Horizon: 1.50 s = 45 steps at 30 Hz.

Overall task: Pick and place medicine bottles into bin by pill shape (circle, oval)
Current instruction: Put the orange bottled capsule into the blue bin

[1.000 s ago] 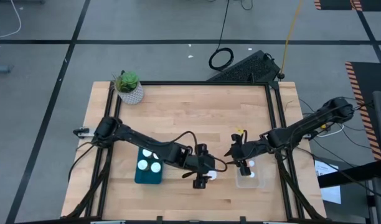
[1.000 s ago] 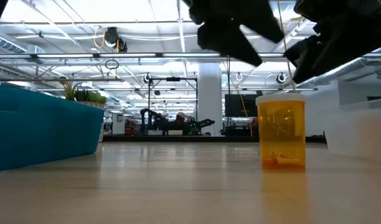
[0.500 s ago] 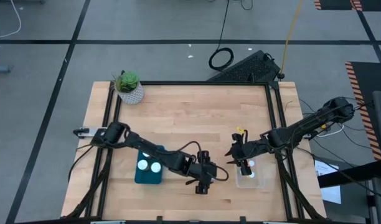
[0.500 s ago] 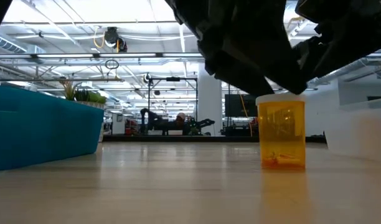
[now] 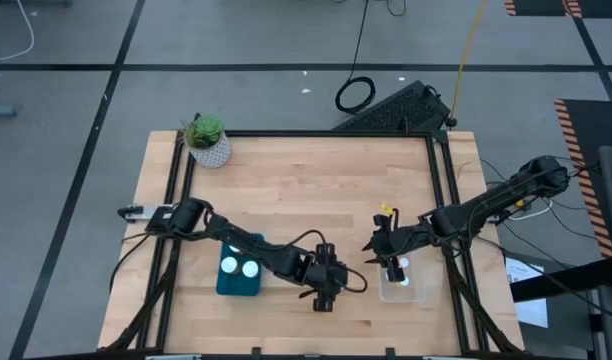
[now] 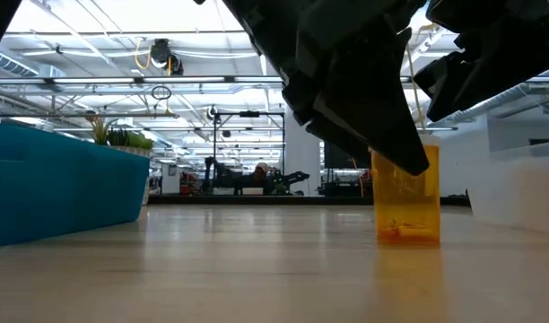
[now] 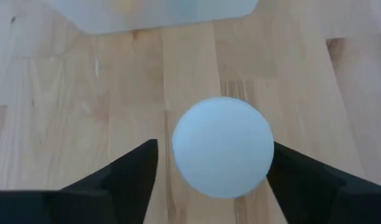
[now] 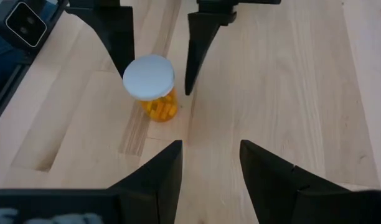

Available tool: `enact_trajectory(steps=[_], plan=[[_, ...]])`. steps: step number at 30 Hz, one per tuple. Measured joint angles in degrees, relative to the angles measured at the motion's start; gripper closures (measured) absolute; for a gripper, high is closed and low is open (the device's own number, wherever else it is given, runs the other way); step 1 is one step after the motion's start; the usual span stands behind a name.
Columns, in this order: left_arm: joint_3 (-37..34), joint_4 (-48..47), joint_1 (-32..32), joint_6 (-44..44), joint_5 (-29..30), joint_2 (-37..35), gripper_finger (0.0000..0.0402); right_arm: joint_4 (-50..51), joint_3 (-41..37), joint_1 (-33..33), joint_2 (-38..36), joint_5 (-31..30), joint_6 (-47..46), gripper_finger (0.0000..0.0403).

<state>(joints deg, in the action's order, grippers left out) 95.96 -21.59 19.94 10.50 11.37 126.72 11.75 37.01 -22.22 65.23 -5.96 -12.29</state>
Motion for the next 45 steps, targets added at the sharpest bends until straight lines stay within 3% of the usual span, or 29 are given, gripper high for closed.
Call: enact_trajectory(steps=[9,20,31,45], plan=[[0.00,0.49,0.07,-0.13,-2.09,0.00,0.0191,0.53,0.00,0.00,0.00,0.00,-0.05,0.0250],[0.02,-8.18,1.75,5.69,-1.80,-6.74,0.0191,0.54,0.00,0.00,0.00,0.04,-0.09,0.0250],[0.04,-25.63,8.24,17.24,6.21,-15.10,0.0190,0.50,0.00,-0.02,0.00,0.07,-0.53,0.0250],[0.04,-47.36,20.42,39.09,19.30,-22.46,0.0190,-1.66,0.00,-0.07,0.00,0.11,-0.55,0.0250]])
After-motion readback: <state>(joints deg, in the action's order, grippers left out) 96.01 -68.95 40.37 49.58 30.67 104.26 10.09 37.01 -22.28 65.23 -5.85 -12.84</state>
